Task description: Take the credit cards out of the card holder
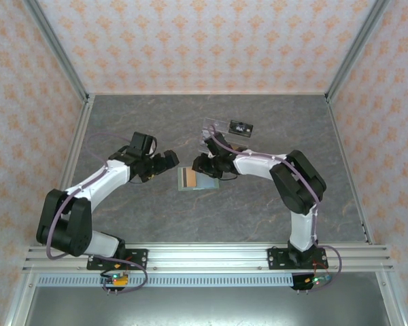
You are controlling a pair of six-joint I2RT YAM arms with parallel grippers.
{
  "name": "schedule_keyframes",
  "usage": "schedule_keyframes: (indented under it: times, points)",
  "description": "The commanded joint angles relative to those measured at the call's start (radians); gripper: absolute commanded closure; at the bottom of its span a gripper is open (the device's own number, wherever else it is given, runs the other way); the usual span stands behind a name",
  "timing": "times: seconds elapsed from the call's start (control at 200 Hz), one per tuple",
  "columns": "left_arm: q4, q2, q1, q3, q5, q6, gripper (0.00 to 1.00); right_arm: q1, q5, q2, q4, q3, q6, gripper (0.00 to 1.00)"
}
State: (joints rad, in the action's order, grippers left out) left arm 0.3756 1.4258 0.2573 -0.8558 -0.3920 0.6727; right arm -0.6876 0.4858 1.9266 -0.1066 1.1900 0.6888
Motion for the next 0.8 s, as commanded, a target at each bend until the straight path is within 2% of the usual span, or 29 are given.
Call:
schedule_keyframes:
  times: [0.0, 0.115, 0.39, 0.49, 0.796]
  points:
    - [-0.027, 0.036, 0.029, -0.031, -0.016, 0.029, 0.01, -0.003, 0.0, 0.028, 0.028, 0.049, 0.024, 0.65]
    - [-0.041, 0.071, 0.055, -0.05, -0.016, 0.045, 0.08, -0.002, -0.005, 0.045, 0.025, 0.058, 0.025, 0.7]
    - [-0.07, 0.171, 0.106, -0.086, -0.038, 0.065, 0.47, -0.001, 0.005, 0.076, -0.026, 0.083, 0.006, 0.75]
    - [-0.094, 0.197, 0.114, -0.088, -0.051, 0.078, 0.58, -0.002, 0.019, 0.078, -0.021, 0.083, 0.003, 0.77]
    - [-0.11, 0.243, 0.125, -0.101, -0.065, 0.079, 0.74, -0.001, 0.015, 0.098, -0.058, 0.101, -0.008, 0.79]
